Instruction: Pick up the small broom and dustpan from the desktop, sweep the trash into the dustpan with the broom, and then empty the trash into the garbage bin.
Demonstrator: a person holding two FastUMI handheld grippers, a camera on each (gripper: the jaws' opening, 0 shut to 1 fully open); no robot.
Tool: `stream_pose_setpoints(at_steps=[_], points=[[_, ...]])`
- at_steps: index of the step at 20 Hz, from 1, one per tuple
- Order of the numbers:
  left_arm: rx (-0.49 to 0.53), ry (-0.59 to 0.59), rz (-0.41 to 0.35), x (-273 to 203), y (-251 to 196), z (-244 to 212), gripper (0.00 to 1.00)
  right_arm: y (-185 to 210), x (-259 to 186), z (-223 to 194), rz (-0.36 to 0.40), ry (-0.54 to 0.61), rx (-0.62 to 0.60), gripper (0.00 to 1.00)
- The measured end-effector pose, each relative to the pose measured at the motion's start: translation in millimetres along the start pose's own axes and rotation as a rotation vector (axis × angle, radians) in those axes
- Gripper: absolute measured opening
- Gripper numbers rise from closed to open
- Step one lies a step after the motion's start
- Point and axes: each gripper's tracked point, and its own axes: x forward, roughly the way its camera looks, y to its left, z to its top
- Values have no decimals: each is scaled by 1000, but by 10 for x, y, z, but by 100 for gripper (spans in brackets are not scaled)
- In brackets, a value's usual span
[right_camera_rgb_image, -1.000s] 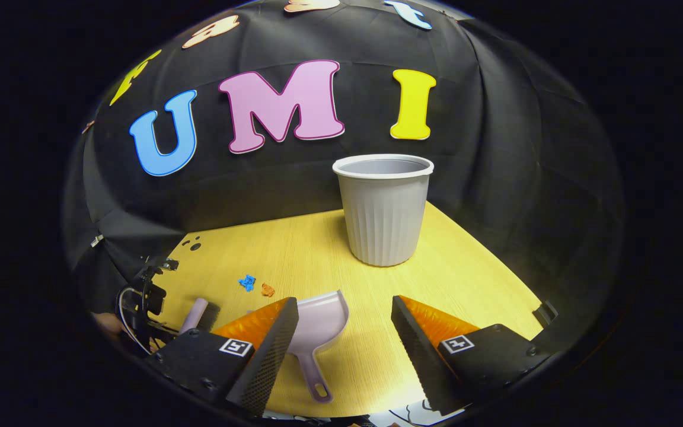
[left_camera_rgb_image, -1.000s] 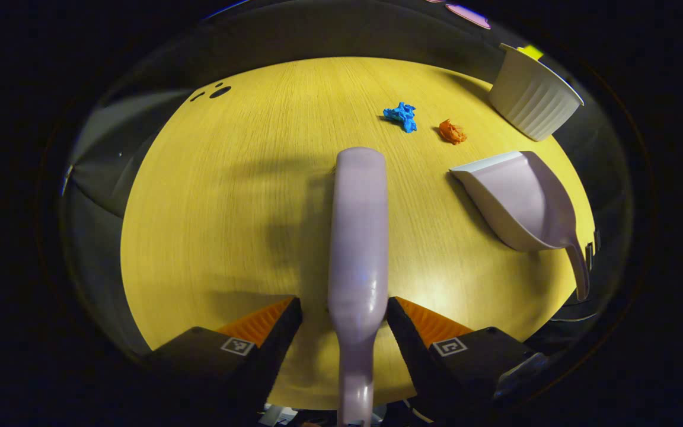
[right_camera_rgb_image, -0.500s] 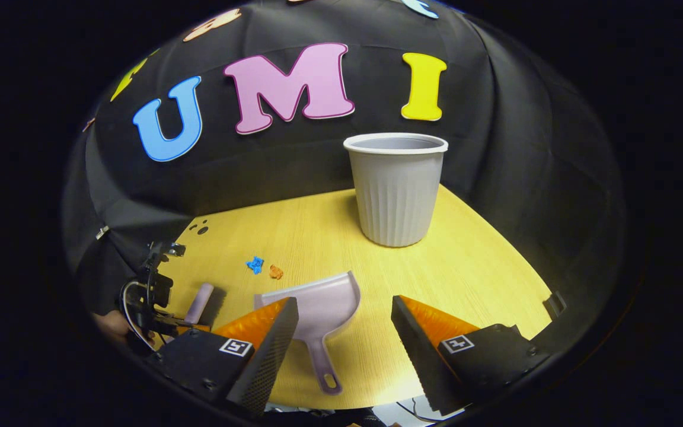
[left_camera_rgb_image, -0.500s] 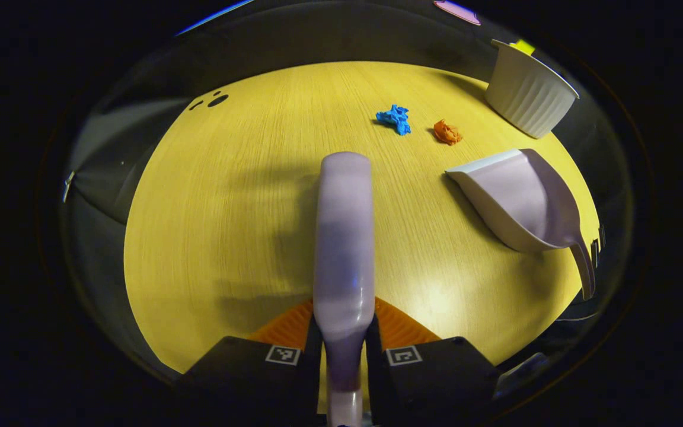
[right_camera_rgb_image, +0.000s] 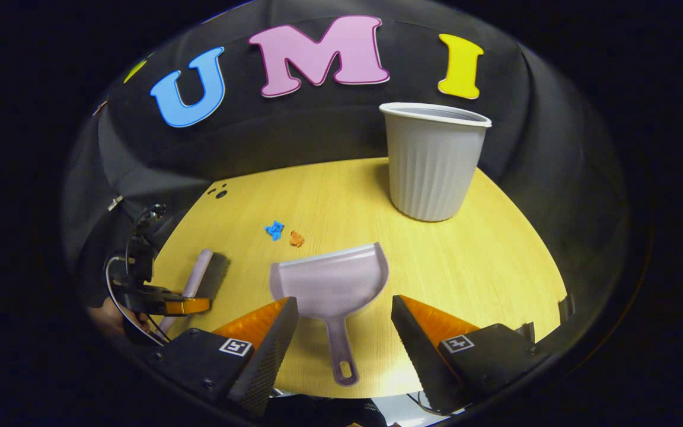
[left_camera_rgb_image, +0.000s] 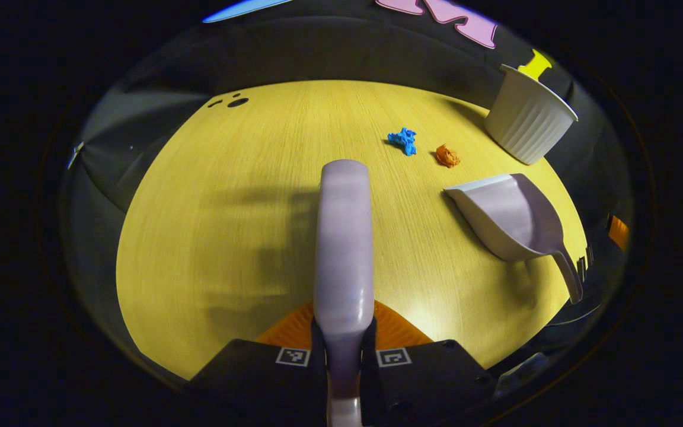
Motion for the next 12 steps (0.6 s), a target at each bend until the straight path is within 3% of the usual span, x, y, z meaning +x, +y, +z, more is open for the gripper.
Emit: stream_pose_setpoints(at_steps=[3,7,12], points=[[-26,-36,-2,-230,22,-33,26,59,123,-196,5,76,-55,99],[28,-69,31,-522,70,-117,26,94,322,-461,-3,162,-68,99],[-52,-74,-37,-767,-90,-223,26,36,607,-769,-41,249,-108,99]])
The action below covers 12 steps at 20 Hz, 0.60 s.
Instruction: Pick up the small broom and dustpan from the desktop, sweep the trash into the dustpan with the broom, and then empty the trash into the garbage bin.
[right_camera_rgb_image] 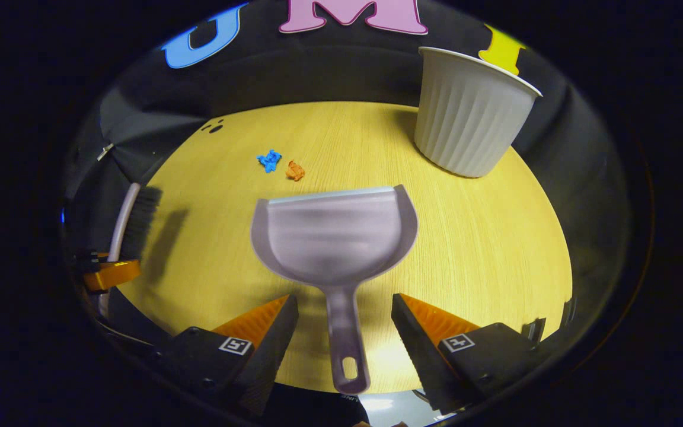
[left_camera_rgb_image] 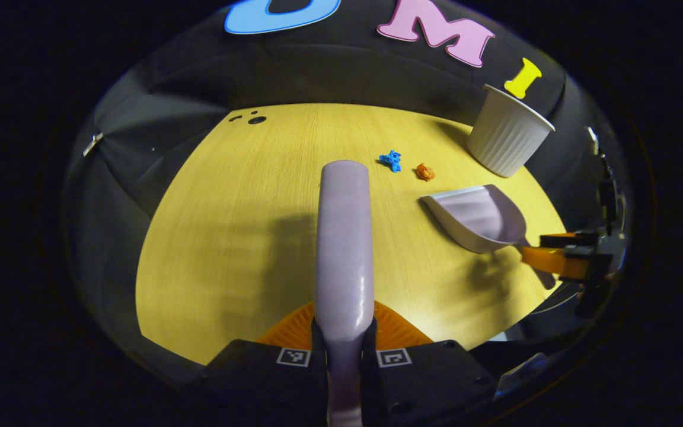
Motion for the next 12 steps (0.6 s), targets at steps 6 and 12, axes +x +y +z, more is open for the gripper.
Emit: stream_pose_setpoints(at_steps=[6,12], points=[[-23,-7,22,-140,35,-65,26,2,419,-191,-25,114,-4,97],[-99,3,56,-180,105,-198,26,9,562,-176,-13,174,25,89]])
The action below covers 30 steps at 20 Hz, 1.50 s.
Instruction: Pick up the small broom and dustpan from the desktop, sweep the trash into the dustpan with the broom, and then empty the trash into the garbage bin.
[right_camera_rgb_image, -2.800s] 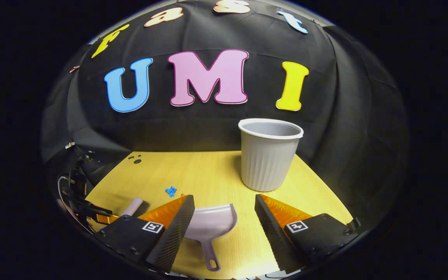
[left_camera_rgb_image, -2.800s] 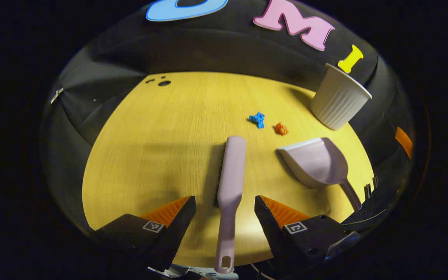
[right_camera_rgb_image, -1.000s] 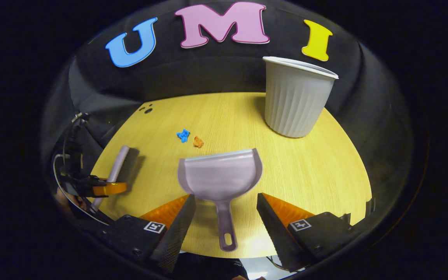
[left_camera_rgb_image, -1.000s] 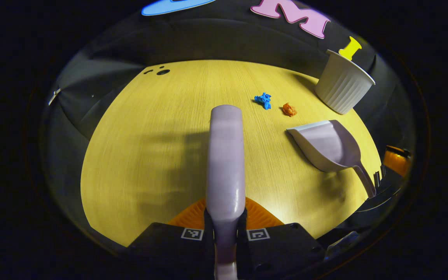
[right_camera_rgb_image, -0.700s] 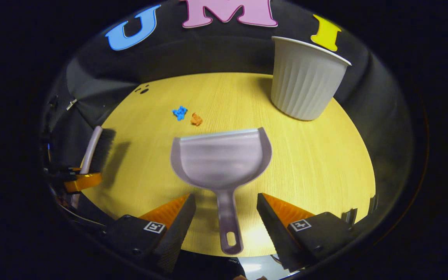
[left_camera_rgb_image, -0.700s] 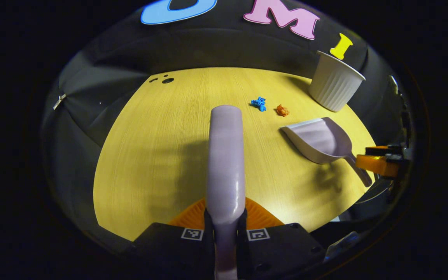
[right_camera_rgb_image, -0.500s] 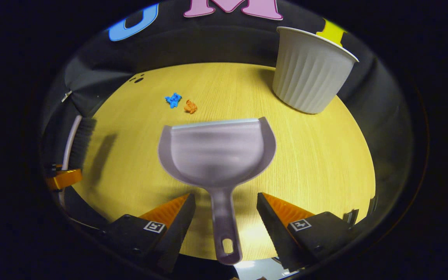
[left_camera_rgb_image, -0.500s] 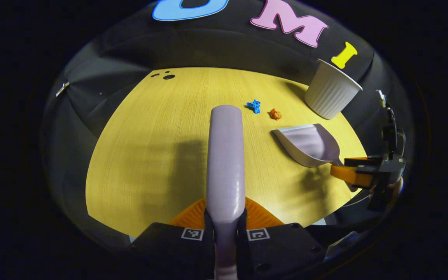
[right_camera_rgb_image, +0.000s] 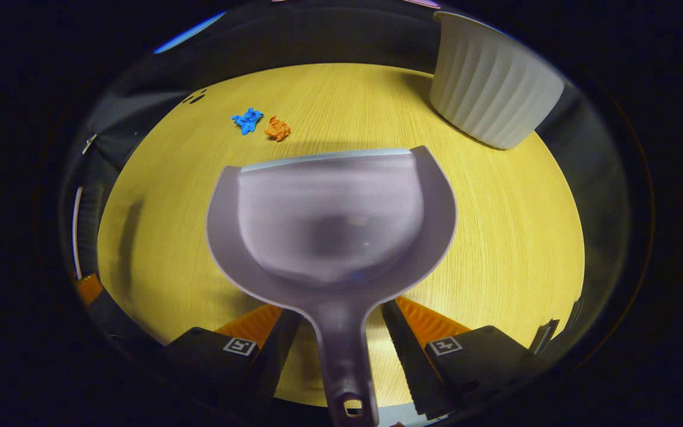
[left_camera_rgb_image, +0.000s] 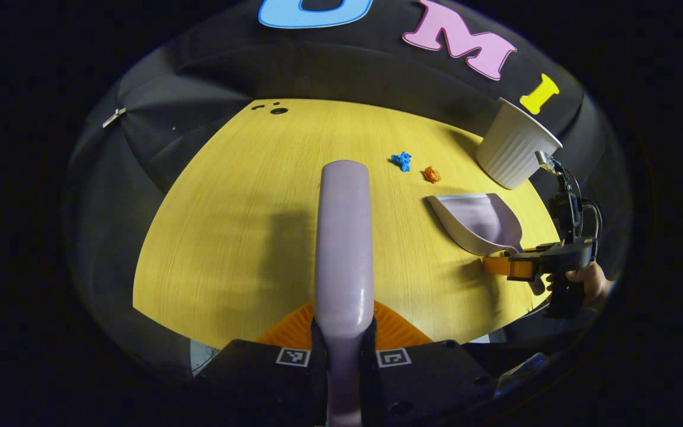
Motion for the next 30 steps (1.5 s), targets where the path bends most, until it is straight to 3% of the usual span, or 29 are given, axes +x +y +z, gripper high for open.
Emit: stream_pose_setpoints(at_steps=[1,3,4,7,14,23,24,30], points=[[-7,0,5,-1,10,-10,26,1,9,5,-1,4,3,87],[-19,4,15,3,34,-24,26,-3,10,21,6,2,-12,72],[-25,6,20,14,43,-29,26,-6,10,20,8,6,-15,56],[-36,10,26,75,23,34,26,-15,-30,34,35,10,-19,42],[30,44,24,411,-72,390,26,-29,-13,21,120,8,-50,36],[152,101,38,1177,-261,1078,26,-429,-80,96,131,-53,-236,35],[163,102,40,1270,-293,1168,26,-475,-99,102,135,-59,-262,31],[315,127,48,1752,-452,1605,26,-626,-170,71,184,-43,-361,35]])
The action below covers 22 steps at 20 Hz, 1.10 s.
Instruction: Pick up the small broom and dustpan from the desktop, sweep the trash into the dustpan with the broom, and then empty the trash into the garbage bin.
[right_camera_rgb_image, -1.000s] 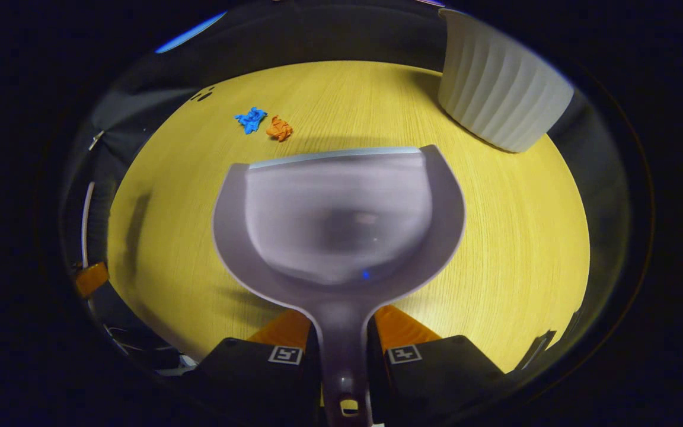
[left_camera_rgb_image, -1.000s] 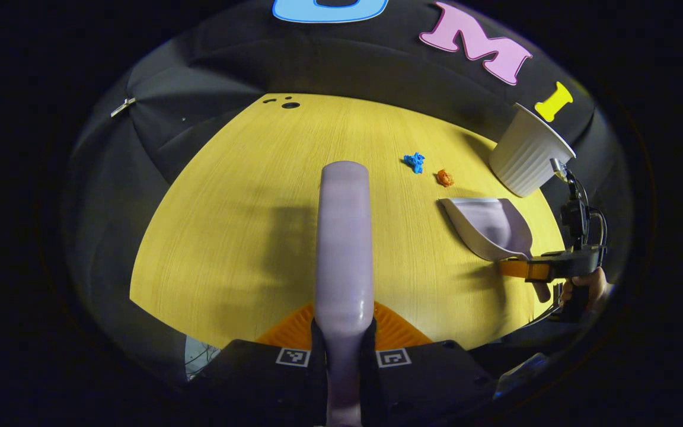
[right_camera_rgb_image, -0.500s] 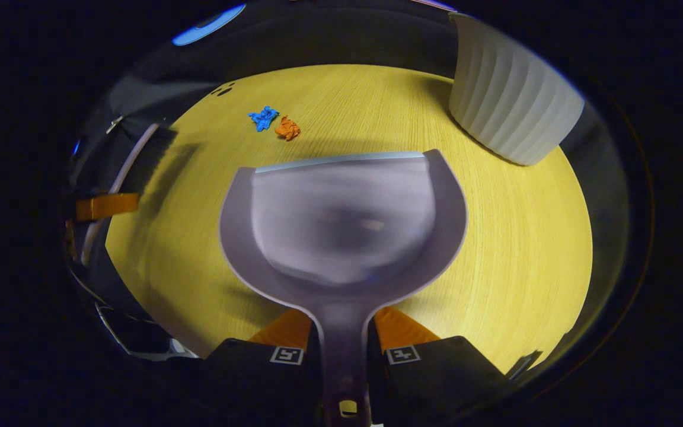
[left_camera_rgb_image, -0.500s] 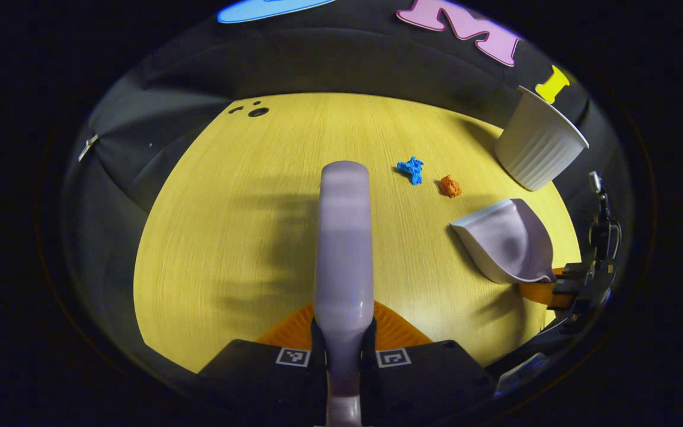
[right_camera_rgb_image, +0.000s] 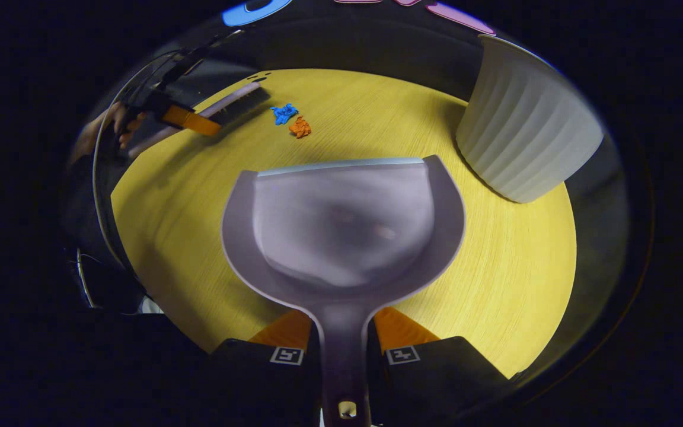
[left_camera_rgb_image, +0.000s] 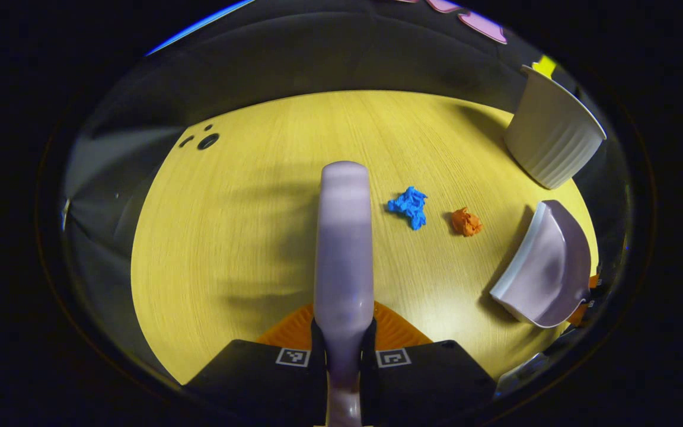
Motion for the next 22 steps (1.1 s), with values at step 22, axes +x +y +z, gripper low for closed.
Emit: stream_pose_setpoints(at_steps=[22], points=[[743,237,-356,128,-1767,-139,24,-26,32,-133,50,12,-63,35]])
